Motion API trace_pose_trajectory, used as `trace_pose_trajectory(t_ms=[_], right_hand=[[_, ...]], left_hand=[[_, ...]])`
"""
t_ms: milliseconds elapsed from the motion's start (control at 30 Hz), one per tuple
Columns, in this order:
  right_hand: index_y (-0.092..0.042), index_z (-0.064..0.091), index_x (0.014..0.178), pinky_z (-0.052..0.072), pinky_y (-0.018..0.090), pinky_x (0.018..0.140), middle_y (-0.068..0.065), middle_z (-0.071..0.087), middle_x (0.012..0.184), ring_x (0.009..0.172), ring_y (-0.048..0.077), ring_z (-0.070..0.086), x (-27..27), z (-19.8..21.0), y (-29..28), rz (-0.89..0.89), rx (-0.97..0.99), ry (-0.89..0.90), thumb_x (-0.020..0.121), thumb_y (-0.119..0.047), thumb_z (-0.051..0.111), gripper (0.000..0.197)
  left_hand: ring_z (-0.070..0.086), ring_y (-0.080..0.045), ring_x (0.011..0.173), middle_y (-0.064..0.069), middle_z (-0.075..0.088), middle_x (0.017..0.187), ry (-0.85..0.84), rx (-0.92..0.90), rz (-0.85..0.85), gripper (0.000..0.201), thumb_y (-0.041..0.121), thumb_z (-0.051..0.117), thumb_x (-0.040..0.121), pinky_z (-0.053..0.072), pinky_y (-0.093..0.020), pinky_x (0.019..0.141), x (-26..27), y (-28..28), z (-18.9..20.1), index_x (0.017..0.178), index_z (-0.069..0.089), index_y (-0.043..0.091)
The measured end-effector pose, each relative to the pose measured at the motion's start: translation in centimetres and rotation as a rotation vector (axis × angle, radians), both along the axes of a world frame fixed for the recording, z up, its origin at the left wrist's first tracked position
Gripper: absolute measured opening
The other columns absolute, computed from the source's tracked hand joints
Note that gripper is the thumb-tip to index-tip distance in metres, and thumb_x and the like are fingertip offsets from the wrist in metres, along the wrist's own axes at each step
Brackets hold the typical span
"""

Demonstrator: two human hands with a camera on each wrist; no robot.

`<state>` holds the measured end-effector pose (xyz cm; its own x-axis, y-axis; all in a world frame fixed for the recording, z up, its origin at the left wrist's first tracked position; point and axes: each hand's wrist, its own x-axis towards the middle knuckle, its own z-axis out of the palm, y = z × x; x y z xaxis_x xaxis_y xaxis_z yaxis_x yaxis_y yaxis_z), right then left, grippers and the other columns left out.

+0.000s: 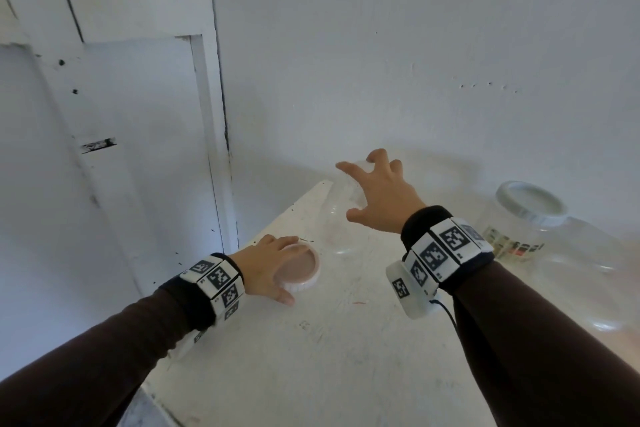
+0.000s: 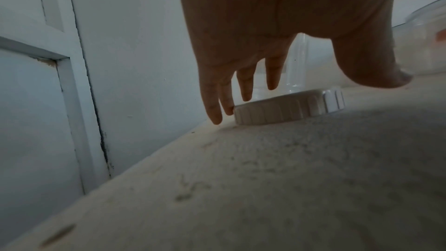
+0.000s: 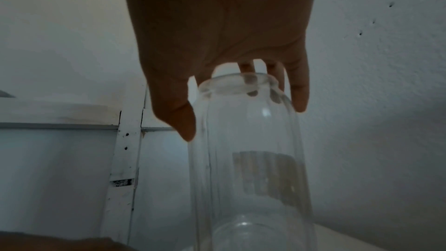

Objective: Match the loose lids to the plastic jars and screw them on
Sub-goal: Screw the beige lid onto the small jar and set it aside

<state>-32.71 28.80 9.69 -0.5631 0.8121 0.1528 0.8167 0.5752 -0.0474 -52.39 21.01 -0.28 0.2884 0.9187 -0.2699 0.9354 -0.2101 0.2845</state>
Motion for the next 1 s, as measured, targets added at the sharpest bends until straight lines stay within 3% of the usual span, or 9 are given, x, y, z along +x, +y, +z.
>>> trace_pose_trajectory(t_ms=[200,367,433,600,800,900,1000], right_hand=[[-0.024,0.03,0.128,0.047,0.035,0.078,0.009,0.024,0.136,0.113,0.029,0.038,0.3,-0.4,-0.7,-0.064,0.024,-0.044,0.07,-0.039,0.076,0.076],[-0.027,0.025,0.137,0.052,0.038,0.08,0.009,0.024,0.131,0.111,0.028,0.04,1.4,0.2,-1.2,-0.075,0.006,-0.157,0.064,-0.041,0.081,0.094],[-0.022,0.029,0.136,0.051,0.037,0.08,0.009,0.023,0.13,0.111,0.028,0.039,1.9,0.2,-1.5,-0.085,-0.002,-0.183,0.062,-0.041,0.083,0.093],[-0.014,0.032,0.123,0.044,0.03,0.069,0.008,0.033,0.124,0.103,0.026,0.041,3.4,-0.9,-2.1,-0.127,-0.042,-0.071,0.062,-0.025,0.08,0.078],[-0.014,0.031,0.12,0.039,0.027,0.074,0.005,0.034,0.117,0.098,0.02,0.034,5.8,-3.0,-2.7,-0.169,-0.14,0.129,0.054,-0.027,0.085,0.086],[-0.017,0.029,0.133,0.04,0.028,0.08,0.004,0.028,0.119,0.102,0.018,0.029,6.8,-4.1,-3.0,-0.211,-0.198,0.168,0.054,-0.036,0.085,0.098],[-0.016,0.031,0.138,0.043,0.03,0.084,0.002,0.031,0.122,0.107,0.019,0.04,7.4,-5.0,-3.6,-0.287,-0.229,0.239,0.056,-0.056,0.079,0.104]], left_hand=[[0.026,-0.02,0.129,0.0,0.019,0.144,0.029,0.024,-0.009,0.09,0.05,0.069,0.076,0.034,-0.036,0.105,0.2,-0.1,-0.4,0.146,0.018,0.026],[0.025,-0.02,0.13,-0.001,0.017,0.143,-0.011,-0.001,-0.001,0.091,0.045,0.072,0.074,0.034,-0.035,0.106,0.4,-0.1,-0.5,0.145,0.019,0.023],[0.024,-0.019,0.132,0.0,0.016,0.146,-0.041,-0.007,-0.009,0.092,0.042,0.074,0.074,0.032,-0.034,0.107,0.4,-0.2,-0.4,0.145,0.019,0.021],[0.028,-0.016,0.129,0.002,0.024,0.145,-0.091,-0.003,0.005,0.088,0.04,0.076,0.072,0.03,-0.03,0.106,0.4,-0.1,-0.4,0.142,0.026,0.021],[0.03,-0.017,0.129,0.002,0.025,0.144,-0.093,0.042,0.04,0.089,0.043,0.076,0.071,0.03,-0.03,0.107,0.5,-0.1,-0.2,0.142,0.026,0.021],[0.029,-0.016,0.129,0.002,0.025,0.144,-0.107,0.048,0.048,0.089,0.043,0.076,0.071,0.031,-0.032,0.107,0.6,-0.1,-0.1,0.142,0.026,0.021],[0.028,-0.016,0.13,0.003,0.024,0.145,-0.103,0.056,0.06,0.09,0.044,0.075,0.072,0.03,-0.033,0.108,0.7,-0.1,0.0,0.143,0.025,0.022]])
